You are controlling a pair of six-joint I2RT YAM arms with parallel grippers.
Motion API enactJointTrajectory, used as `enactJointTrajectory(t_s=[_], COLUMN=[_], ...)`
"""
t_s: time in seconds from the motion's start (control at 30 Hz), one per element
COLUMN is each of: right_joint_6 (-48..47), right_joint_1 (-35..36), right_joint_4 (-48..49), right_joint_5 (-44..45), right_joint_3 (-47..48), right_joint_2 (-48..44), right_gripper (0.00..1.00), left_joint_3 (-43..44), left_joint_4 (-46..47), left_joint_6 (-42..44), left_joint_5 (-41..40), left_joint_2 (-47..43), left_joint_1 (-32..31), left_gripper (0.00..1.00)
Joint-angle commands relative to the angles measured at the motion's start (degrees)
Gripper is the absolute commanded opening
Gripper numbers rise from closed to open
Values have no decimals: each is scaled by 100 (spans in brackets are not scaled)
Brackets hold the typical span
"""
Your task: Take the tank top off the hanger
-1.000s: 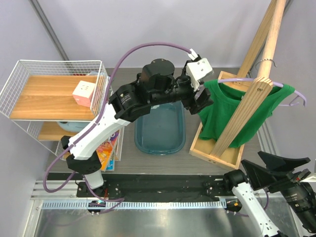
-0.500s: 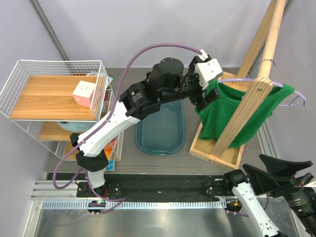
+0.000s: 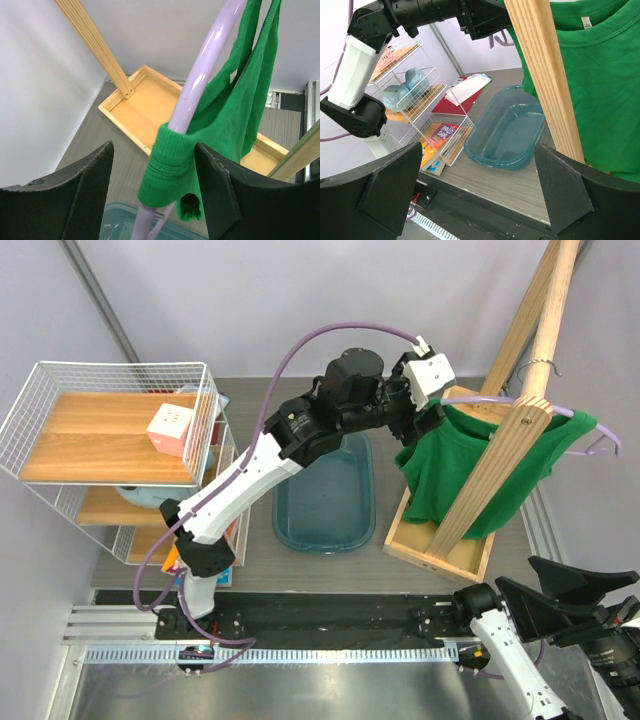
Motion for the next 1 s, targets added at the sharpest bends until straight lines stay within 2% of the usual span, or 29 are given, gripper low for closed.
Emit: enactJointTrajectory(t_s=[0.0, 0.1, 0.3, 0.5, 0.7, 0.97], right_joint_6=[-42, -42, -86, -139, -157, -174], right_joint_1=[27, 27, 27, 36, 27, 27], right_joint_4=[-46, -64, -125, -169, -169, -134], right_joint_5=[-70, -70, -96, -70, -61, -9], right_joint_3=[69, 139, 245, 333, 315, 280], right_joint_2=[167, 185, 229, 237, 237, 202], right_gripper=[100, 100, 100, 100, 100, 100], left_joint_3=[248, 169, -69, -104, -104, -77], left_joint_4=[375, 349, 542, 516, 603, 876], left_joint_6=[8, -18, -176, -317, -659, -1143], left_joint_5=[282, 369, 590, 520, 248, 264], left_joint_2=[29, 64, 46, -41, -225, -489], left_joint_1=[25, 33, 33, 33, 33, 42], left_gripper=[65, 52, 41, 11, 0, 0])
